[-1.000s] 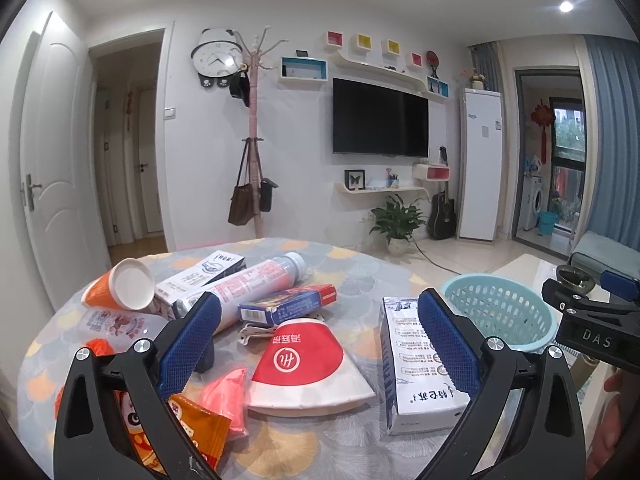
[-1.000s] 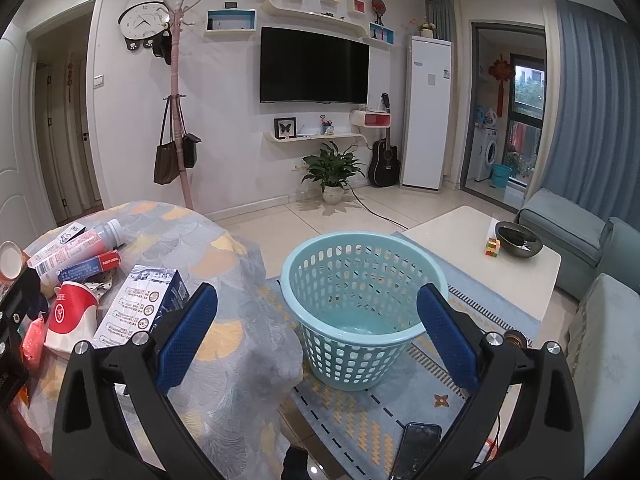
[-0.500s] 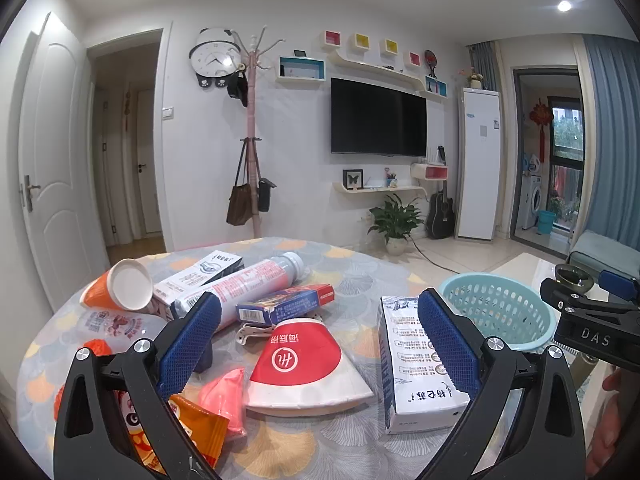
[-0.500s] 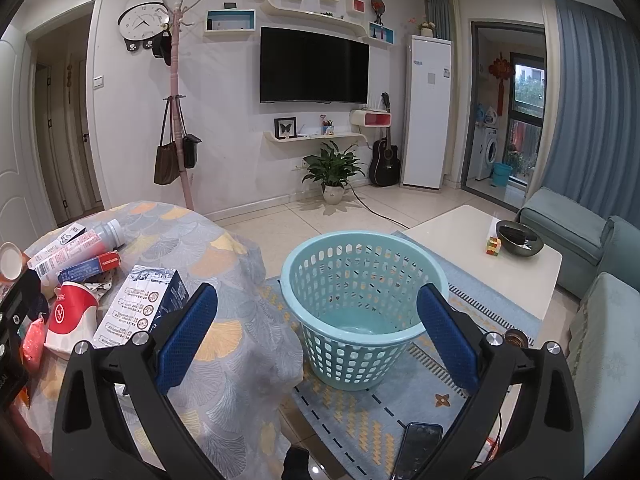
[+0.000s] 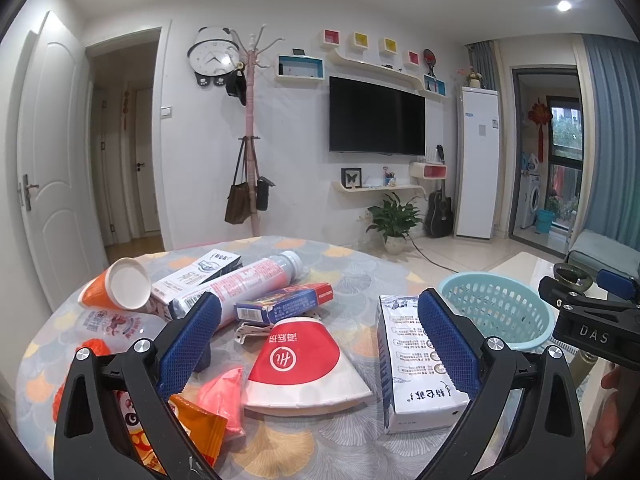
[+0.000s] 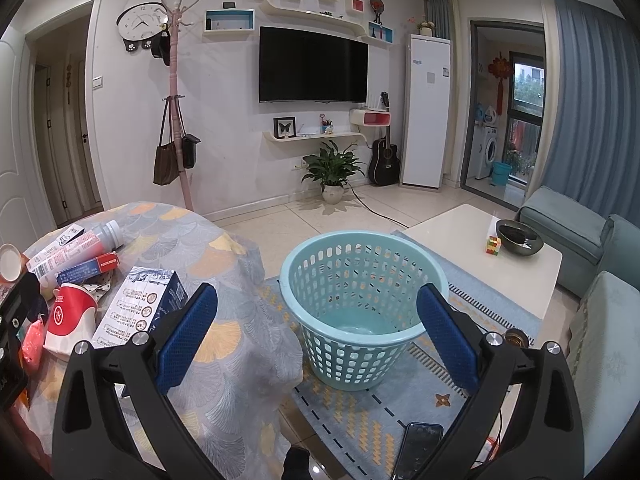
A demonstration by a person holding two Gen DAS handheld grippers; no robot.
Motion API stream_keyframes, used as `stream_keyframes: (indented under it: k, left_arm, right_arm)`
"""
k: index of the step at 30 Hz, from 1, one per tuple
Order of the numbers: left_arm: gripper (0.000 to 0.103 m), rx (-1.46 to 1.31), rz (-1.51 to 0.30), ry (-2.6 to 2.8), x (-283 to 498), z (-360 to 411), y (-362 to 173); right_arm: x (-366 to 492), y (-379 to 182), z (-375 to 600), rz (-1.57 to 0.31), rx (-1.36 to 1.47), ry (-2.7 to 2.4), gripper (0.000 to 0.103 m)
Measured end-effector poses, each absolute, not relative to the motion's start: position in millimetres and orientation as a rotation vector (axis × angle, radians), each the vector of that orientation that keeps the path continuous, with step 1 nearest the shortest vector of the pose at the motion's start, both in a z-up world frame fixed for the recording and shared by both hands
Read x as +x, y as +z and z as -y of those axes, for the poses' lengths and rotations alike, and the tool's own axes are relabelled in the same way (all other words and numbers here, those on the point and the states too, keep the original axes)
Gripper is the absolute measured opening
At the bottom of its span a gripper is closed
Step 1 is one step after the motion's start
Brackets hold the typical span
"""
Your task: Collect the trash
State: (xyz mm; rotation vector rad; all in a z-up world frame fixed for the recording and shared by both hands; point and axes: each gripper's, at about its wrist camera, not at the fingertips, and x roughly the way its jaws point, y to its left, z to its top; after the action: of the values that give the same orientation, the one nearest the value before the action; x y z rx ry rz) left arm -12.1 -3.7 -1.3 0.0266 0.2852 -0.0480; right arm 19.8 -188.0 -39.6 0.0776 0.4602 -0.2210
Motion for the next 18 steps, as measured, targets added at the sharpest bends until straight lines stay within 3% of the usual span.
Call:
stream_keyframes:
  k: [11, 13, 18]
  left_arm:
    - [0.096, 0.030, -0.295, -0.085, -10.5, 6.8, -3.1]
    - [0.096, 0.038, -0.296, -0.089, -10.3, 8.5, -2.7]
    - [0.096, 0.008, -0.341, -0.117, -28.5, 0.5, 2.5]
  right_arm:
    - [18.3, -38.5, 189.4, -0.459, 0.084, -0.227, 0.095]
    - [16.6, -37.1, 192.0, -0.460, 0.105, -0.239, 0.092]
    - [13.7, -34.4, 187.9, -0.471, 0.113, -0.213, 0.072]
